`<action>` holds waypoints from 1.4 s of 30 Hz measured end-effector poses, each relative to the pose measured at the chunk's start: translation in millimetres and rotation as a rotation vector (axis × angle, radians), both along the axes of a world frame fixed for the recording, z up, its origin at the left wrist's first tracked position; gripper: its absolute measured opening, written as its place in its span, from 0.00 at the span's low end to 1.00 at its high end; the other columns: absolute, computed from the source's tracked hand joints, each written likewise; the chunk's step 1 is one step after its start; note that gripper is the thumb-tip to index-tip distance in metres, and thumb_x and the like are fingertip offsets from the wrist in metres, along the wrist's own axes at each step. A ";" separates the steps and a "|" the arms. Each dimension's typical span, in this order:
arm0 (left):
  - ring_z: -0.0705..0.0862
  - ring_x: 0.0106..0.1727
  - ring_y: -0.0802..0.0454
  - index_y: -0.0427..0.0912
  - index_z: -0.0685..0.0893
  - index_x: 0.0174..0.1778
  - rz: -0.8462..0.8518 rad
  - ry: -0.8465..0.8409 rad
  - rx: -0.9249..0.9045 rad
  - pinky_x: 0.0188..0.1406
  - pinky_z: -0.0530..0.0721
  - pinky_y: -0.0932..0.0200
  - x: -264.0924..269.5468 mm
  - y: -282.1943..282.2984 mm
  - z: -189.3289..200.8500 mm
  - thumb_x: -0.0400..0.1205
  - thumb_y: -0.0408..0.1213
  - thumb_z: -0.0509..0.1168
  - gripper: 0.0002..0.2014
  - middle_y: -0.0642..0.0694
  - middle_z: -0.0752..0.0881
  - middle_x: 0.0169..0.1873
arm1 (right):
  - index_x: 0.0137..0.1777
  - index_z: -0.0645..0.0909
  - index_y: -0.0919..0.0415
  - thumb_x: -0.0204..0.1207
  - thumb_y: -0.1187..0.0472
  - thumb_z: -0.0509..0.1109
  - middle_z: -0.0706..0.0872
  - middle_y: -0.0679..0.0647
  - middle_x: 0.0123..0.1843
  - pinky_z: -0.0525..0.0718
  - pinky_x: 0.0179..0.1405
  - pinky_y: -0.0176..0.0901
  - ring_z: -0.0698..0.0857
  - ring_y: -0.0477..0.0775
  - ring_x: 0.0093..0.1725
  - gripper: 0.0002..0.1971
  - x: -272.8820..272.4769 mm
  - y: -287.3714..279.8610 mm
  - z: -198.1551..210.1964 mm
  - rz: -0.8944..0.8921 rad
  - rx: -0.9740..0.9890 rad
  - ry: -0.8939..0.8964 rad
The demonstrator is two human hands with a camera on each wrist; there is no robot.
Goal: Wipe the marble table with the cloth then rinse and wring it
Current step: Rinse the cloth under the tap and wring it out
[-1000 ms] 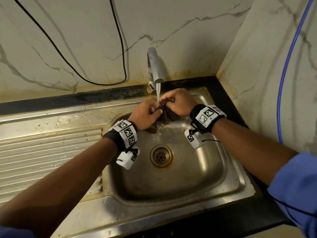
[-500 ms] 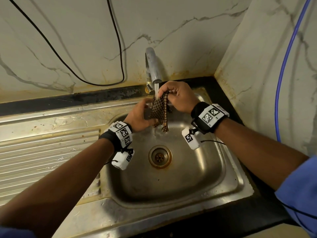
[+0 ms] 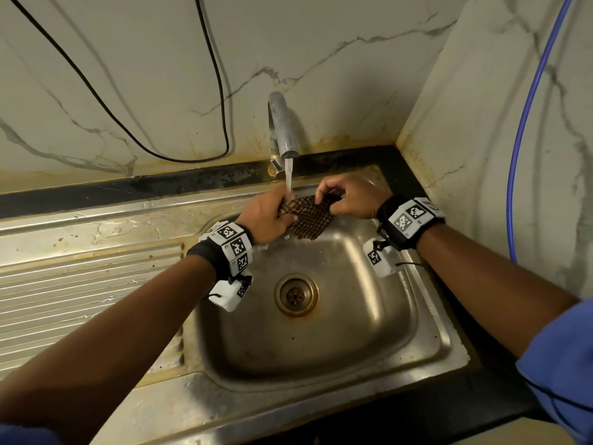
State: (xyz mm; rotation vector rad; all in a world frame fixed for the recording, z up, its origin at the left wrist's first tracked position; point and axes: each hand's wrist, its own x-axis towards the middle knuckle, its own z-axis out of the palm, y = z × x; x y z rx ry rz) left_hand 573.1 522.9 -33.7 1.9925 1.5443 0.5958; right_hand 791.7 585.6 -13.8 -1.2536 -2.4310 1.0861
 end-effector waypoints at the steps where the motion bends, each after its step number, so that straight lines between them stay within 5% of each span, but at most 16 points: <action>1: 0.82 0.47 0.53 0.43 0.76 0.56 0.008 -0.013 0.001 0.38 0.75 0.69 0.8 0.1 0.9 0.78 0.34 0.70 0.13 0.52 0.81 0.46 | 0.53 0.81 0.51 0.71 0.67 0.74 0.84 0.46 0.53 0.81 0.51 0.35 0.82 0.43 0.54 0.13 -2.4 -1.1 -4.2 0.009 -0.031 0.001; 6: 0.80 0.48 0.55 0.41 0.79 0.52 0.028 -0.114 -0.027 0.39 0.75 0.69 1.1 -1.2 8.0 0.74 0.27 0.71 0.13 0.51 0.81 0.46 | 0.59 0.72 0.47 0.66 0.55 0.82 0.83 0.45 0.50 0.80 0.43 0.36 0.83 0.43 0.47 0.26 -19.2 -11.8 -20.4 -0.003 -0.011 -0.013; 10: 0.81 0.52 0.55 0.44 0.79 0.52 0.077 -0.223 -0.031 0.45 0.79 0.68 -4.0 -3.7 9.7 0.70 0.25 0.74 0.18 0.51 0.83 0.49 | 0.73 0.72 0.47 0.73 0.51 0.75 0.85 0.50 0.62 0.82 0.58 0.47 0.83 0.49 0.58 0.28 -31.8 -16.0 -27.9 -0.004 0.083 -0.096; 15: 0.79 0.53 0.56 0.48 0.75 0.65 0.073 -0.100 -0.164 0.52 0.76 0.61 -9.7 -6.2 5.8 0.69 0.35 0.78 0.30 0.55 0.80 0.51 | 0.62 0.83 0.51 0.75 0.58 0.72 0.86 0.46 0.54 0.81 0.57 0.45 0.82 0.48 0.53 0.15 -43.2 -15.3 -18.5 0.002 0.160 -0.094; 17: 0.79 0.50 0.58 0.48 0.77 0.64 0.030 -0.060 -0.215 0.53 0.77 0.60 -11.2 -8.6 0.9 0.72 0.39 0.77 0.26 0.55 0.81 0.49 | 0.57 0.86 0.50 0.73 0.61 0.73 0.87 0.43 0.51 0.80 0.54 0.40 0.83 0.44 0.51 0.13 -46.9 -15.2 -15.7 0.021 0.158 -0.033; 21: 0.83 0.46 0.57 0.50 0.79 0.55 0.020 -0.097 -0.256 0.47 0.79 0.61 -16.2 -10.5 -3.8 0.73 0.40 0.77 0.17 0.56 0.83 0.42 | 0.55 0.89 0.54 0.70 0.66 0.75 0.90 0.45 0.52 0.77 0.52 0.30 0.84 0.41 0.51 0.14 -52.0 -14.3 -7.6 0.075 0.132 0.035; 25: 0.81 0.48 0.59 0.46 0.80 0.61 0.017 -0.069 -0.329 0.46 0.80 0.64 -22.8 -9.3 -1.2 0.67 0.38 0.81 0.27 0.55 0.84 0.47 | 0.56 0.89 0.54 0.66 0.66 0.80 0.89 0.43 0.53 0.76 0.52 0.22 0.82 0.32 0.50 0.17 -55.3 -12.0 1.9 0.099 0.088 0.064; 28: 0.81 0.49 0.59 0.45 0.79 0.65 0.007 -0.068 -0.339 0.40 0.76 0.72 -25.6 -9.0 0.4 0.65 0.36 0.82 0.32 0.56 0.83 0.49 | 0.57 0.89 0.54 0.64 0.66 0.82 0.90 0.47 0.55 0.78 0.53 0.26 0.84 0.37 0.51 0.20 -62.9 -9.6 6.7 0.094 0.073 0.046; 31: 0.79 0.53 0.58 0.47 0.80 0.65 0.023 -0.002 -0.313 0.46 0.76 0.68 -28.7 -9.3 0.8 0.64 0.41 0.83 0.33 0.56 0.82 0.51 | 0.57 0.89 0.53 0.63 0.66 0.83 0.90 0.47 0.56 0.81 0.53 0.30 0.85 0.41 0.54 0.22 -66.1 -4.3 10.9 0.091 0.031 -0.001; 34: 0.82 0.55 0.55 0.51 0.82 0.63 0.048 0.000 -0.274 0.56 0.80 0.57 -32.6 -11.3 -2.2 0.64 0.48 0.82 0.31 0.54 0.85 0.54 | 0.57 0.89 0.55 0.63 0.68 0.82 0.89 0.45 0.54 0.79 0.50 0.23 0.84 0.38 0.51 0.21 -61.0 1.3 13.5 0.104 0.011 -0.025; 38: 0.82 0.48 0.58 0.51 0.85 0.62 -0.030 0.033 -0.197 0.46 0.74 0.65 -33.5 -14.5 -2.5 0.74 0.47 0.75 0.20 0.54 0.87 0.51 | 0.57 0.88 0.54 0.66 0.71 0.79 0.87 0.41 0.51 0.80 0.51 0.27 0.83 0.34 0.50 0.20 -52.3 3.1 14.7 0.112 -0.038 -0.052; 42: 0.85 0.43 0.52 0.45 0.88 0.53 -0.071 0.012 -0.164 0.42 0.81 0.57 -34.0 -12.5 -0.9 0.83 0.44 0.64 0.10 0.48 0.89 0.43 | 0.57 0.89 0.58 0.68 0.78 0.72 0.89 0.46 0.53 0.85 0.53 0.34 0.85 0.39 0.55 0.21 -44.0 5.7 16.8 0.109 -0.074 0.007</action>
